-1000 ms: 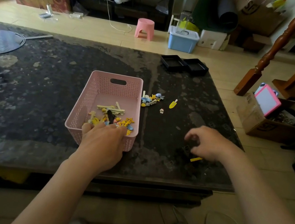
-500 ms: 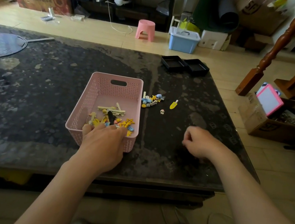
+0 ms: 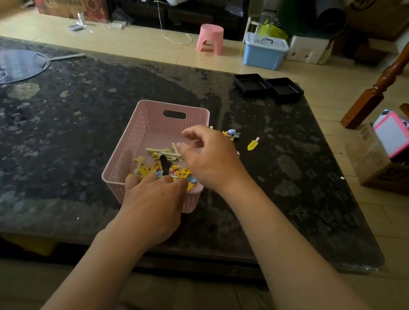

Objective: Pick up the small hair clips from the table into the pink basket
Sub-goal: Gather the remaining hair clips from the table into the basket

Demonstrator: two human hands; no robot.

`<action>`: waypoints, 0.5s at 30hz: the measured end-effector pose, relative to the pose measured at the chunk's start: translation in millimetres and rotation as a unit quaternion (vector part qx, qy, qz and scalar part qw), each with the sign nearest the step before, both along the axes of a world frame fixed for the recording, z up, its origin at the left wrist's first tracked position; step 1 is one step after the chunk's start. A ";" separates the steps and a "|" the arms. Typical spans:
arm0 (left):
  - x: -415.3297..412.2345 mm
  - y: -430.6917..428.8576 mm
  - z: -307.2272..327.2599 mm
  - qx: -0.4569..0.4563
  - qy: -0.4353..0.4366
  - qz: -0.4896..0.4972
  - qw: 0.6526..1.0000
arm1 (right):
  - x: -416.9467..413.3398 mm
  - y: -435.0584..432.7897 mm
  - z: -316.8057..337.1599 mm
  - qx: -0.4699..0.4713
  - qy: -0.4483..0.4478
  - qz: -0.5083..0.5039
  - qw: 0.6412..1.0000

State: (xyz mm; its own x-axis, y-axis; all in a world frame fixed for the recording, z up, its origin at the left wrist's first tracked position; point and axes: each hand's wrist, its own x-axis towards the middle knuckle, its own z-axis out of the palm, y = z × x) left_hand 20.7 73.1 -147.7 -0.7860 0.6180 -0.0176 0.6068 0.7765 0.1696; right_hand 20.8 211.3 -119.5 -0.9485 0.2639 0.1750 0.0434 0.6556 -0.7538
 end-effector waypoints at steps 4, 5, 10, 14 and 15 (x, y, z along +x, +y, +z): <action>0.8 -1.6 2.1 0.005 0.005 -0.006 1.000 | -11.7 36.0 -17.4 0.058 -0.028 -0.107 0.992; 0.3 -2.3 1.7 0.009 0.002 -0.008 1.000 | -15.0 48.6 -24.8 0.082 -0.063 -0.135 0.985; -10.5 -3.1 0.1 0.015 0.007 0.002 1.000 | -19.7 101.2 -60.6 0.142 -0.264 -0.188 0.936; -20.2 -1.7 -0.5 0.020 0.010 0.008 1.000 | -29.1 123.2 -73.9 0.140 -0.304 -0.201 0.921; -22.1 -1.1 -0.6 0.020 0.007 0.008 1.000 | -31.9 125.7 -76.7 0.141 -0.306 -0.207 0.919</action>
State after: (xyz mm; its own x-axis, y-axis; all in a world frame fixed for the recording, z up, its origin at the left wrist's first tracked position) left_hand -1.4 72.0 -148.3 -0.7958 0.6053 0.0189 0.5971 0.7789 0.1919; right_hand -11.1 337.0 -196.2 -0.7207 0.6499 -0.2412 0.6919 0.6529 -0.3084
